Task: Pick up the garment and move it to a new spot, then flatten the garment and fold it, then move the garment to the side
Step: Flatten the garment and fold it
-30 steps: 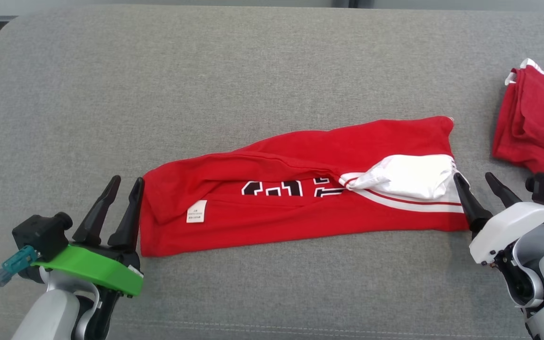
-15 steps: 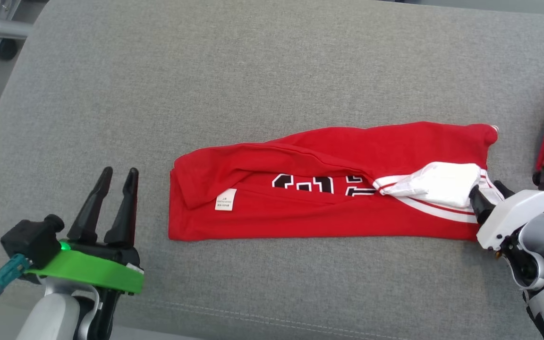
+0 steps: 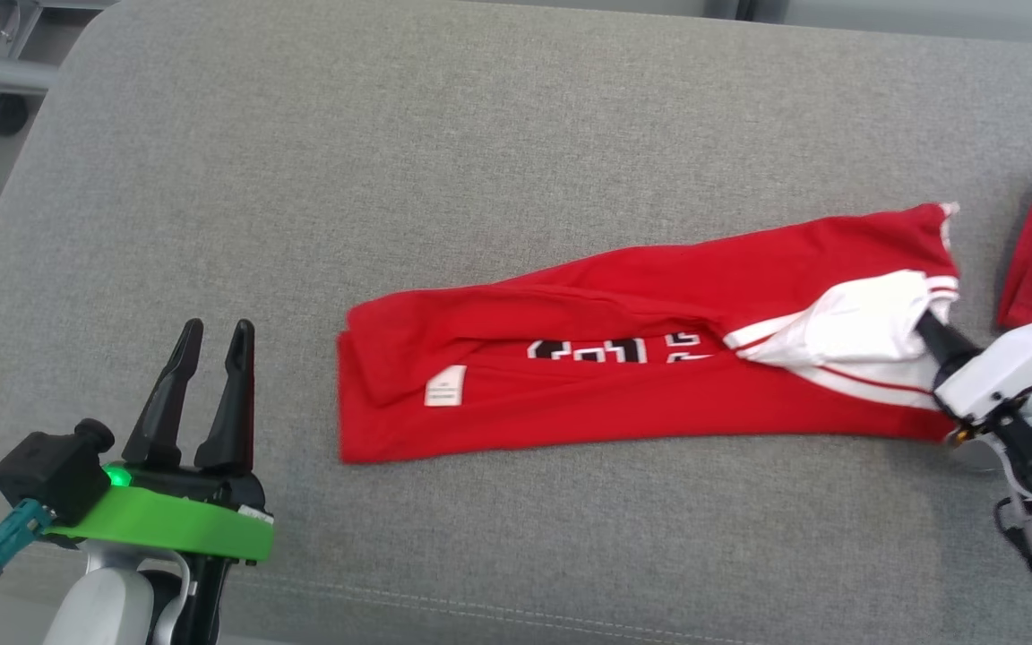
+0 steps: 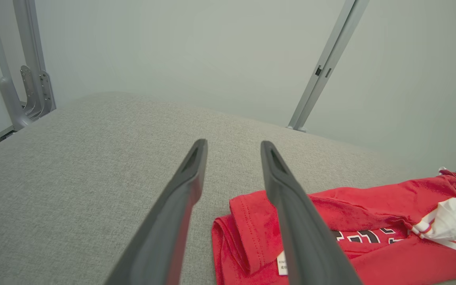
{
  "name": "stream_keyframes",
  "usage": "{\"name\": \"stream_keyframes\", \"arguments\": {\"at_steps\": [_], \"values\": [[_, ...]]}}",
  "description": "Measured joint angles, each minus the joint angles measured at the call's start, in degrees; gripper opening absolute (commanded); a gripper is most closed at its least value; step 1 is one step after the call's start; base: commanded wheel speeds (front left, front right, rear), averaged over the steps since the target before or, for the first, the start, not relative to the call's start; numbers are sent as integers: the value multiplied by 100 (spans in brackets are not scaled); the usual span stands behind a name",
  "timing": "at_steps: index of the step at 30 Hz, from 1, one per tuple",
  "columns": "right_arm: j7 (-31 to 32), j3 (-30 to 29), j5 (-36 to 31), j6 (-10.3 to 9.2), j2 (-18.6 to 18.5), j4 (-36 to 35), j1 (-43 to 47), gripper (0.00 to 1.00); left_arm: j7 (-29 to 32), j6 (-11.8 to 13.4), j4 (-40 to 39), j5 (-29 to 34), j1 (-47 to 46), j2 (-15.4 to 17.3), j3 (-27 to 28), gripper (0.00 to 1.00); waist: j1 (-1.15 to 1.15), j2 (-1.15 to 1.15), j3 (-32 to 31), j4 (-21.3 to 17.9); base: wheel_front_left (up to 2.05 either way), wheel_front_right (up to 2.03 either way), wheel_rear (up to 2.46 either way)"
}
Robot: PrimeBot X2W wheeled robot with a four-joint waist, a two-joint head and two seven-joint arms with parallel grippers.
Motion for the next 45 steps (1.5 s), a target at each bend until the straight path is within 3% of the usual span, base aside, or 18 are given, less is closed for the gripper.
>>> {"name": "stream_keyframes", "arguments": {"at_steps": [7,11,14,17,20,25,31,38,40,41,42,45], "values": [[132,-738,165,-157,-913,-153,-63,0,0,-47,-13,55,170,-131,167,68,0,0,-135,-53,0,0,0],[290,-726,266,-114,-945,-525,-71,0,0,-48,-30,94,265,-196,204,68,0,0,-164,-59,0,0,0],[645,-244,444,90,-658,-1006,-124,0,0,-55,-48,148,270,-213,258,68,0,0,-176,-60,0,0,0],[1056,550,567,200,-108,-1479,-207,0,0,-77,-87,199,301,-242,313,70,0,0,-178,-83,0,0,0],[1257,1223,527,208,353,-1741,-273,0,0,-99,-70,260,339,-221,280,71,0,0,-143,-133,0,0,0],[1198,1723,244,203,861,-1801,-293,0,0,-122,-25,398,322,-176,35,70,0,0,-18,-168,0,0,0],[939,2236,-433,148,1139,-1436,-327,0,0,-124,89,447,307,-168,-26,71,0,0,138,-141,0,0,0],[541,2454,-603,71,1133,-1145,-616,0,0,-125,135,455,259,-157,-21,71,0,0,193,-178,0,0,0],[374,2497,-639,5,1129,-1099,-691,36,0,-125,140,456,257,-143,-34,71,0,0,198,-210,0,0,0],[311,2533,-638,-2,1126,-1072,-727,95,0,-125,142,456,254,-133,-46,71,0,0,200,-227,0,0,0],[243,2568,-637,-2,1125,-1058,-751,100,0,-125,145,456,248,-122,-66,71,0,0,200,-245,0,0,0],[100,2655,-516,2,1116,-1056,-756,100,0,-127,154,457,197,-101,-141,73,0,0,191,-284,0,0,0]]}}
